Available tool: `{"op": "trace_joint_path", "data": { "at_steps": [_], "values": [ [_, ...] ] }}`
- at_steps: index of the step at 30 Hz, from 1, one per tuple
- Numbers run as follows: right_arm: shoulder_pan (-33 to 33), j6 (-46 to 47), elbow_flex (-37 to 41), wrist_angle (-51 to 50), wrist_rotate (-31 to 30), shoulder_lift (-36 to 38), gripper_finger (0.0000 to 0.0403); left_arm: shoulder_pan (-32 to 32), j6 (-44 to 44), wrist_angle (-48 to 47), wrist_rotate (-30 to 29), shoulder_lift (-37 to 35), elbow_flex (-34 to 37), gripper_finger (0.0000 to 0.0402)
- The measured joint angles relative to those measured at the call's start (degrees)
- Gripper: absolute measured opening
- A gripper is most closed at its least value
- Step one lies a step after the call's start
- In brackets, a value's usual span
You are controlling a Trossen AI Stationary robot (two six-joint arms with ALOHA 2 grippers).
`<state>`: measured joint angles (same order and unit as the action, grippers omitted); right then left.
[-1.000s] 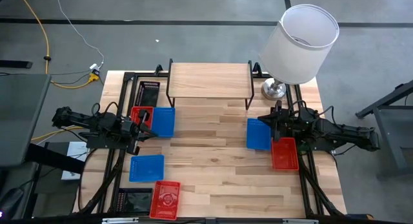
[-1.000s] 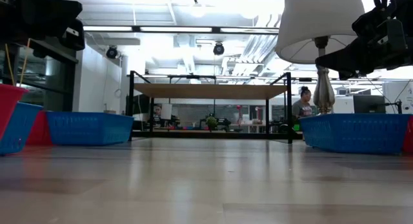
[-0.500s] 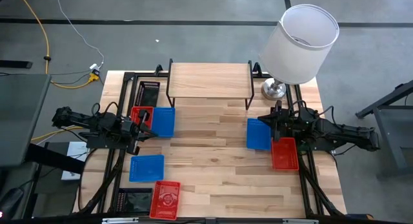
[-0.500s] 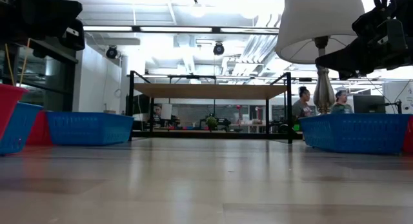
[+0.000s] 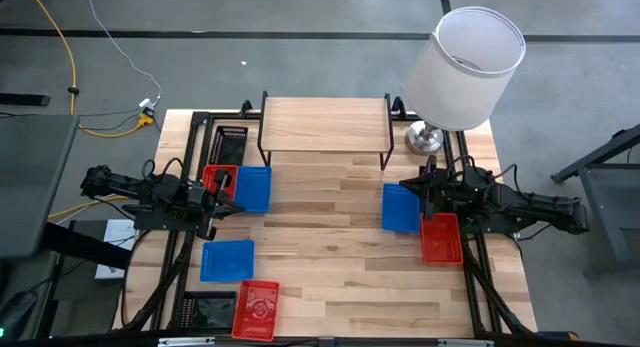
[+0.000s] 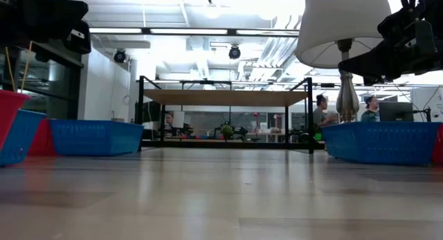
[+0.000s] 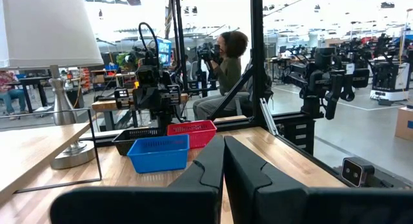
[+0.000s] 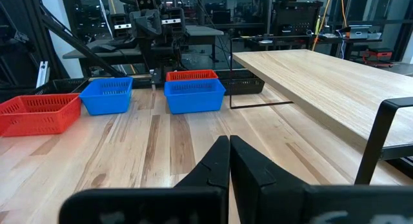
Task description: Stack baskets on shelf by color
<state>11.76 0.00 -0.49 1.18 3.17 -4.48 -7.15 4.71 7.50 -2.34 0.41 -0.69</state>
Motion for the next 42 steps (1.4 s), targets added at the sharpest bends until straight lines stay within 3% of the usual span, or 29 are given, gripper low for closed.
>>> {"op": "trace_joint_path", "data": {
  "at_steps": [16,26,31,38,42],
  "values": [
    [0.0,0.0,0.0,0.0,0.0,0.0,0.0000,0.0,0.0,1.8,0.1,0.0,0.0,0.0000],
    [0.0,0.0,0.0,0.0,0.0,0.0,0.0000,0.0,-0.1,8.9,0.7,0.0,0.0,0.0000],
    [0.0,0.0,0.0,0.0,0.0,0.0,0.0000,0.0,-2.0,18.0,-2.6,2.7,0.0,0.0003],
    [0.0,0.0,0.0,0.0,0.0,0.0,0.0000,0.0,-1.6,14.1,-12.0,15.1,-6.6,0.0073],
    [0.0,0.0,0.0,0.0,0.0,0.0,0.0000,0.0,-4.2,2.7,-13.4,23.5,-14.6,0.0133]
  ]
}}
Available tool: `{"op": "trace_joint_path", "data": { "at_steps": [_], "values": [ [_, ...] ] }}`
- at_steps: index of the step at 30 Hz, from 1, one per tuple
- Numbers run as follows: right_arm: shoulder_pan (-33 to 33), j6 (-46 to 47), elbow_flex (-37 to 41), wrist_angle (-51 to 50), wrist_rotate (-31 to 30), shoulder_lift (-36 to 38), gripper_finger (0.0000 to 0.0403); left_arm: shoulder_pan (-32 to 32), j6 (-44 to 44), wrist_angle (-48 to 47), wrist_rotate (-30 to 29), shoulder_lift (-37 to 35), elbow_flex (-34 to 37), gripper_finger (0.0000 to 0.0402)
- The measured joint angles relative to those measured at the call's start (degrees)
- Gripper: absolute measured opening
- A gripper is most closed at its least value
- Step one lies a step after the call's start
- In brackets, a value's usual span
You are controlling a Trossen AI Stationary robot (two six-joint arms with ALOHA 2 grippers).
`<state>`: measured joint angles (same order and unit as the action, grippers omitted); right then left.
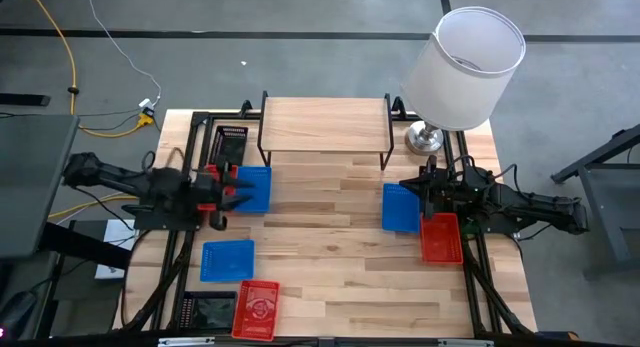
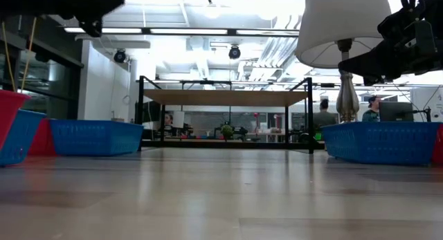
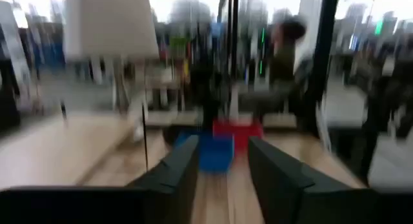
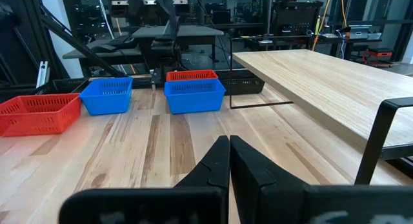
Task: Stack baskets on shelf by color
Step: Put the top left blue bin on the shelf
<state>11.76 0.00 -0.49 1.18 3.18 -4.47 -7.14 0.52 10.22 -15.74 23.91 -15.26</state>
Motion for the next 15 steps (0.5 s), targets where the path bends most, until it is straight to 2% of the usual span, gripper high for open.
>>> {"op": "trace_joint_path", "data": {
  "at_steps": [8,11,15],
  "values": [
    [0.0,0.0,0.0,0.0,0.0,0.0,0.0000,0.0,-14.0,-30.6,0.1,14.3,-16.7,0.0228],
    [0.0,0.0,0.0,0.0,0.0,0.0,0.0000,-0.4,-18.2,-39.7,1.3,19.0,-20.1,0.0251],
    [0.0,0.0,0.0,0.0,0.0,0.0,0.0000,-2.0,-19.8,-45.8,2.3,24.4,-21.1,0.0265]
  ]
}}
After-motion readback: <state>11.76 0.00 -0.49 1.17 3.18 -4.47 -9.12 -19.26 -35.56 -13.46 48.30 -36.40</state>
